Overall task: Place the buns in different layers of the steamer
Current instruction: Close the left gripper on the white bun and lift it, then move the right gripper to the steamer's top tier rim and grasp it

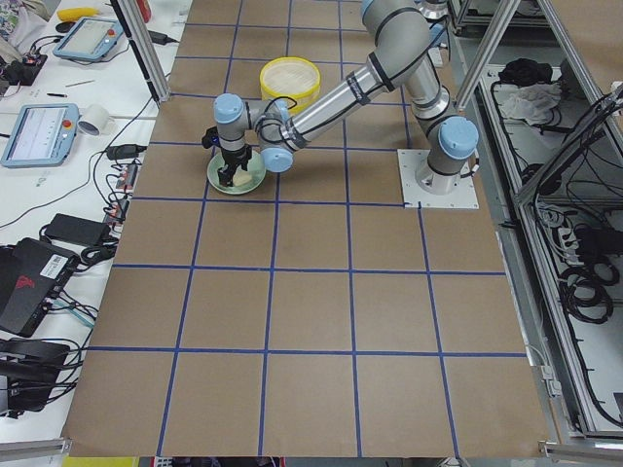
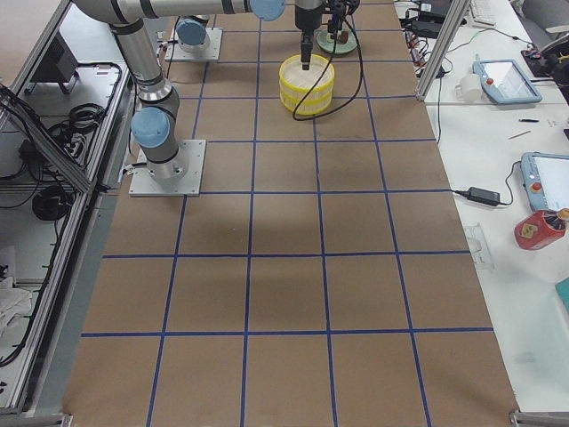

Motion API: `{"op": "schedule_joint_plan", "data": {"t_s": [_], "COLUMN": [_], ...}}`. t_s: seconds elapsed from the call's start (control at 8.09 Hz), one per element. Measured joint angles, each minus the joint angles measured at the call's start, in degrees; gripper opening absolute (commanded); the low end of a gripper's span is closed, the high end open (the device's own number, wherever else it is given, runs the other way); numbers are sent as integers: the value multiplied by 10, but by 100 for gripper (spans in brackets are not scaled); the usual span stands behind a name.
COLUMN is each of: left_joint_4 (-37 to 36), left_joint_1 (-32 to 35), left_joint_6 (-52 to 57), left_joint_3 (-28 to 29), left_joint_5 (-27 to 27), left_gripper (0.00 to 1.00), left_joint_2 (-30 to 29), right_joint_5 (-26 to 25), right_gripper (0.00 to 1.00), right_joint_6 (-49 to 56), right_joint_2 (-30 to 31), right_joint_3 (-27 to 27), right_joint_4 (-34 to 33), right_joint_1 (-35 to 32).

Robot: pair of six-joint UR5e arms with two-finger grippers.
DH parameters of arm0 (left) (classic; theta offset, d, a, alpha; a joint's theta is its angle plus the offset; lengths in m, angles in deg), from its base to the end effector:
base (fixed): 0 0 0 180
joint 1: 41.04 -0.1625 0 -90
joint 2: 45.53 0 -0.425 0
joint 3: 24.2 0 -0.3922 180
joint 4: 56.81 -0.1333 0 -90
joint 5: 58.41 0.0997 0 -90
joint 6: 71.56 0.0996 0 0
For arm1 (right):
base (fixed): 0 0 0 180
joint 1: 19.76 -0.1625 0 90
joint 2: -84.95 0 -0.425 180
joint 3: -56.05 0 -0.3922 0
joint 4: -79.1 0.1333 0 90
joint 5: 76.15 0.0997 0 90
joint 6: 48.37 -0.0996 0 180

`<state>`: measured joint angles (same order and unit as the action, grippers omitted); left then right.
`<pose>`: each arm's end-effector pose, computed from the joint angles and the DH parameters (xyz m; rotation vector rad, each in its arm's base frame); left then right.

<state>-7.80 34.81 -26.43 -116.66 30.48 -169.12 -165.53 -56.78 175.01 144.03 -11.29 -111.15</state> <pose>0.0302 -0.6732 0.1951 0.8326 2.9996 -0.1316 0.1464 -0.4920 0.5065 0.1910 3.1206 -0.0657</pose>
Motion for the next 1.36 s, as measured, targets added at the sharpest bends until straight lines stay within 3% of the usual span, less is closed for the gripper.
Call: {"op": "schedule_joint_plan", "data": {"t_s": [0.25, 0.37, 0.99, 1.36], "left_joint_4": [0, 1, 13, 59], "left_joint_1": [0, 0, 0, 2], "left_joint_6": [-2, -3, -6, -27], "left_joint_3": [0, 0, 0, -1], "left_joint_5": [-7, -10, -30, -46], "left_gripper": [8, 1, 0, 0], "left_joint_2": [-1, -1, 14, 53], "right_joint_5": [0, 0, 1, 8], "right_gripper": [100, 100, 100, 100], "right_joint_6": [0, 0, -3, -26], "right_joint_2": [0, 0, -3, -51], "right_joint_3": [0, 0, 1, 2], "right_joint_4": [0, 0, -3, -52], "right_joint_1": [0, 0, -1, -29]}}
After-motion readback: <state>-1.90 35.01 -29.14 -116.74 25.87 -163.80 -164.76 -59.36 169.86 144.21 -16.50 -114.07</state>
